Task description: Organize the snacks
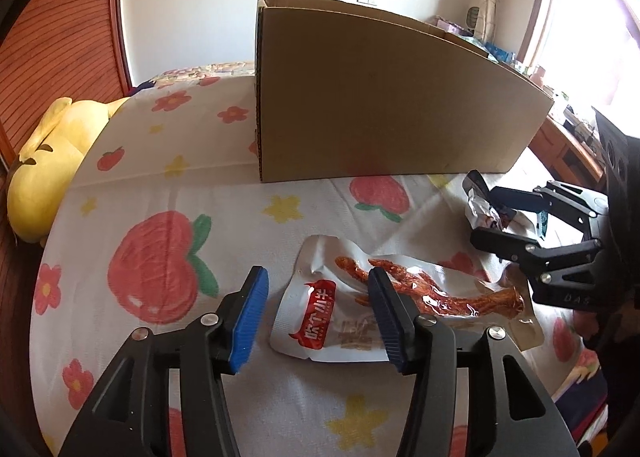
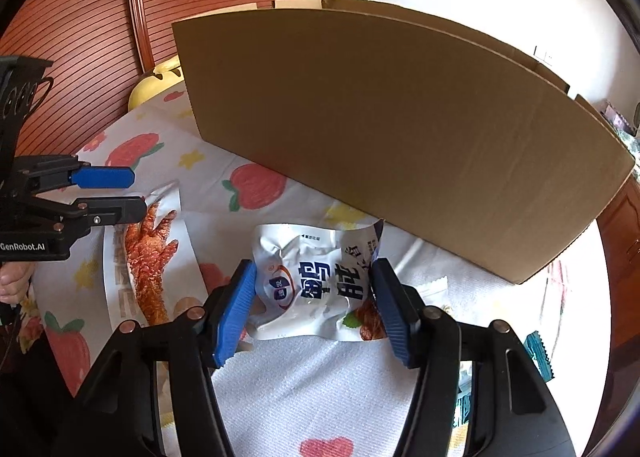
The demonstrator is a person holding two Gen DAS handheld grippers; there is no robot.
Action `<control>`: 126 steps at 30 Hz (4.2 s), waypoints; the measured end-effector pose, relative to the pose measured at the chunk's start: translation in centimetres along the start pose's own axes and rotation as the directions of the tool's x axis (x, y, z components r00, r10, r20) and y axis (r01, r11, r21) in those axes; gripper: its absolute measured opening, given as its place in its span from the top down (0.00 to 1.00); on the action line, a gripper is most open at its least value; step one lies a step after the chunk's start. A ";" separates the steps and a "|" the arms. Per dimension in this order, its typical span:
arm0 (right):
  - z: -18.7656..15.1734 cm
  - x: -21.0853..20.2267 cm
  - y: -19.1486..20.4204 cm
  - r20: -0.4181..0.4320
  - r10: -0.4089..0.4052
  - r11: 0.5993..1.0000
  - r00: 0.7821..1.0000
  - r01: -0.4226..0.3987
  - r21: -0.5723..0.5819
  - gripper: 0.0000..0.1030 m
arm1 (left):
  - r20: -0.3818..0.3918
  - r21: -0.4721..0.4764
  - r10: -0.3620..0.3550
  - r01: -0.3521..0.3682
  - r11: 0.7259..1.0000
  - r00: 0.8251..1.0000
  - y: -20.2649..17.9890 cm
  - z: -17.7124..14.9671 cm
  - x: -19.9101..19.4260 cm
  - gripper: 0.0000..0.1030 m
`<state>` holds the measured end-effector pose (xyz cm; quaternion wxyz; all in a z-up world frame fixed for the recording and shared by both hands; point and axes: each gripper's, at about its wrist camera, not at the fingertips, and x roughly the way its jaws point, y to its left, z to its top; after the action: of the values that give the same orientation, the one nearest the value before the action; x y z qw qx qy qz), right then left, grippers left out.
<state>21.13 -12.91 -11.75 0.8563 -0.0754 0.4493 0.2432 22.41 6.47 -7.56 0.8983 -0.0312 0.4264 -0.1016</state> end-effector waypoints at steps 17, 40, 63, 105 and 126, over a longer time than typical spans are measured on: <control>-0.2 -0.1 -0.5 0.008 0.015 1.000 1.000 -0.015 0.027 0.38 | 0.008 0.002 -0.044 0.044 0.999 0.999 -2.3 -1.8 -3.1 0.47; -0.2 0.3 -1.0 0.000 0.052 0.997 0.999 -0.051 0.065 0.35 | 0.002 0.108 0.159 -0.159 0.981 0.987 -5.2 -2.0 -2.1 0.45; -0.2 0.3 -0.8 -0.002 0.054 0.996 0.999 -0.054 0.065 0.34 | -0.066 -0.172 -0.007 -0.004 0.985 0.998 -1.5 -0.1 -0.4 0.45; -0.4 0.8 0.9 -0.036 0.005 1.000 0.999 -0.005 -0.005 0.37 | -0.063 -0.126 -0.009 0.001 0.992 0.998 -0.2 -0.5 -0.7 0.23; -2.4 -0.8 3.1 -0.044 0.023 0.998 0.999 -0.025 -0.058 0.37 | -0.094 -0.046 0.053 -0.058 0.997 0.994 -4.0 2.2 3.2 0.23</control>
<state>17.51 -11.32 -12.24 0.8408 -0.1004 0.4615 0.2647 25.47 1.80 -8.02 0.8791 -0.0365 0.4704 -0.0674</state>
